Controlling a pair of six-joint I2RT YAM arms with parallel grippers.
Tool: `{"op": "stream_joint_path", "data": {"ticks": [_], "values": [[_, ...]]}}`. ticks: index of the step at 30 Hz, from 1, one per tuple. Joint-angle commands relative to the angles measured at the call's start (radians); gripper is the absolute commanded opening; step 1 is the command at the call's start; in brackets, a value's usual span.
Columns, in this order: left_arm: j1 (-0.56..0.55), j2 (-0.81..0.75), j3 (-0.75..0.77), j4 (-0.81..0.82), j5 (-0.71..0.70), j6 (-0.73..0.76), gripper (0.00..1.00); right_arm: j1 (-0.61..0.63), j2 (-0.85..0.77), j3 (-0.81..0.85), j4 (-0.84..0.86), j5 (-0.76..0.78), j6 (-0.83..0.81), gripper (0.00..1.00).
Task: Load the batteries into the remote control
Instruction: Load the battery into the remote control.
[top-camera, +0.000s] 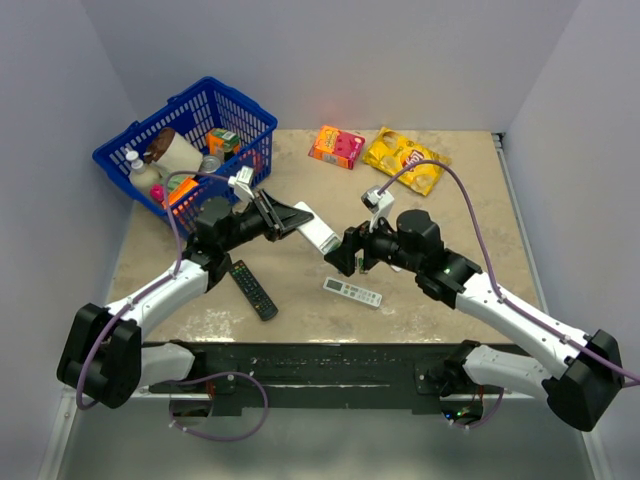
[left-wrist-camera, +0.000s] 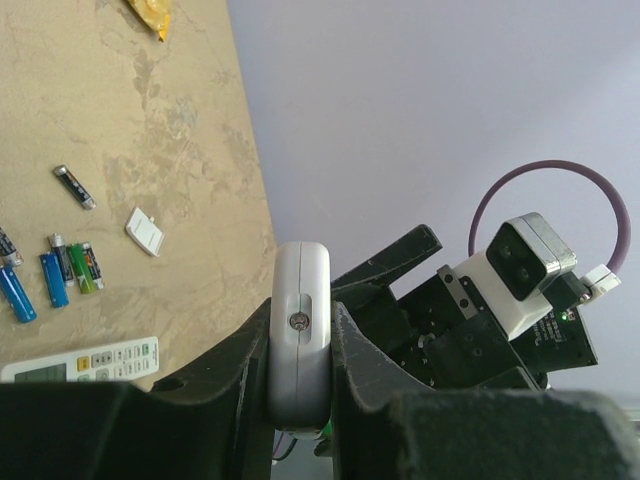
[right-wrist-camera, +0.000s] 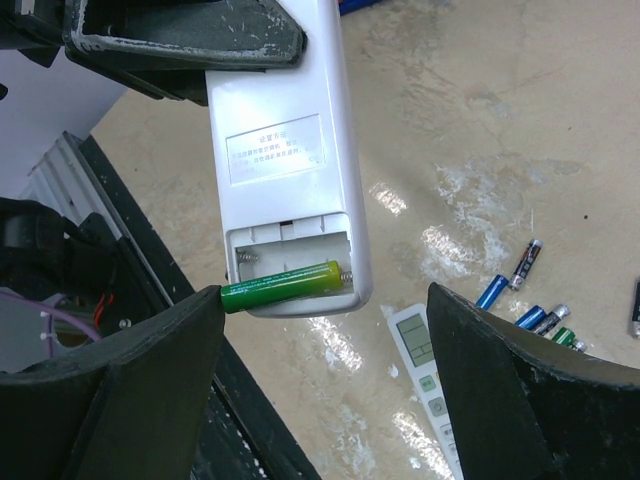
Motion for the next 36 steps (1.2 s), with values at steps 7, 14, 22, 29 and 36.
{"op": "stream_joint_path", "data": {"ticks": [7,14,22,29,36], "values": [[0.007,-0.030,0.001,0.065,0.002,-0.028,0.00,0.001,-0.018,0.022,0.051,-0.047,0.004,0.90],[0.007,-0.028,0.001,0.063,0.005,-0.028,0.00,-0.001,-0.034,0.051,0.051,-0.019,0.033,0.94],[0.007,-0.027,0.002,0.063,0.008,-0.028,0.00,-0.001,-0.037,0.045,0.083,0.013,0.066,0.91],[0.007,-0.021,0.008,0.065,0.012,-0.028,0.00,-0.001,-0.023,0.033,0.085,0.012,0.057,0.89],[0.007,-0.021,0.008,0.074,0.013,-0.034,0.00,-0.001,-0.014,0.014,0.091,0.024,0.054,0.86]]}}
